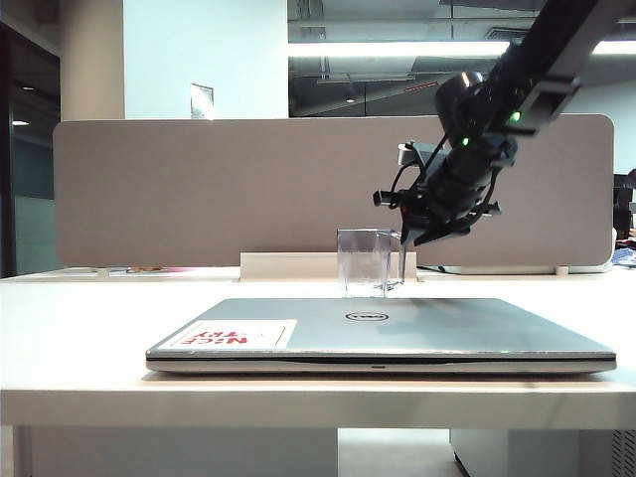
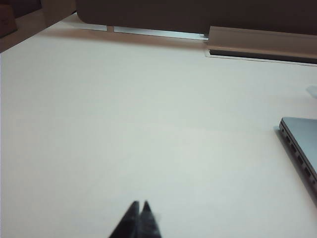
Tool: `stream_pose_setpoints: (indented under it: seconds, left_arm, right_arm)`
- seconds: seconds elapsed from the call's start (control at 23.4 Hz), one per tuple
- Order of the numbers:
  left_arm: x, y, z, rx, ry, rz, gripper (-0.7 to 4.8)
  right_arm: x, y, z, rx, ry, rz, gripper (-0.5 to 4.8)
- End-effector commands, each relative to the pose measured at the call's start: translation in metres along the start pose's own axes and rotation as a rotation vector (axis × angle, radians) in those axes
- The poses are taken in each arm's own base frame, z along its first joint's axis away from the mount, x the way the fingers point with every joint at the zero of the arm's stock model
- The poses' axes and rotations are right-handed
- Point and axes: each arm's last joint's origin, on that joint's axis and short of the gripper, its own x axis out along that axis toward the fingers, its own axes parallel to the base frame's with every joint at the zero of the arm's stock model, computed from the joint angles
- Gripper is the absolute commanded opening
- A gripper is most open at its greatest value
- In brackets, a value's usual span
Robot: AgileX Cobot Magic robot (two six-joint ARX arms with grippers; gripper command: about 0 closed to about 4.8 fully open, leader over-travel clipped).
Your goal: Pick up the water cup and place it on the side of the laptop away from you.
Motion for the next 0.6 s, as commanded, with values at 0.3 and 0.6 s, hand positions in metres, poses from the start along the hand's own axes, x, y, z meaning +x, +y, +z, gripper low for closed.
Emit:
stream_pose_setpoints:
  seconds: [0.3, 0.6]
  left_arm:
    - [0.000, 0.000, 0.002, 0.000, -0.011, -0.002, -0.06]
    - [0.000, 0.000, 0.004, -0.001, -0.033, -0.003, -0.06]
  right_arm:
    - [-0.048, 0.001, 0.009, -0.066, 0.201, -0.033, -0.07]
    - [-0.107, 0.000, 0.019, -0.071, 0.080, -0.034, -0.07]
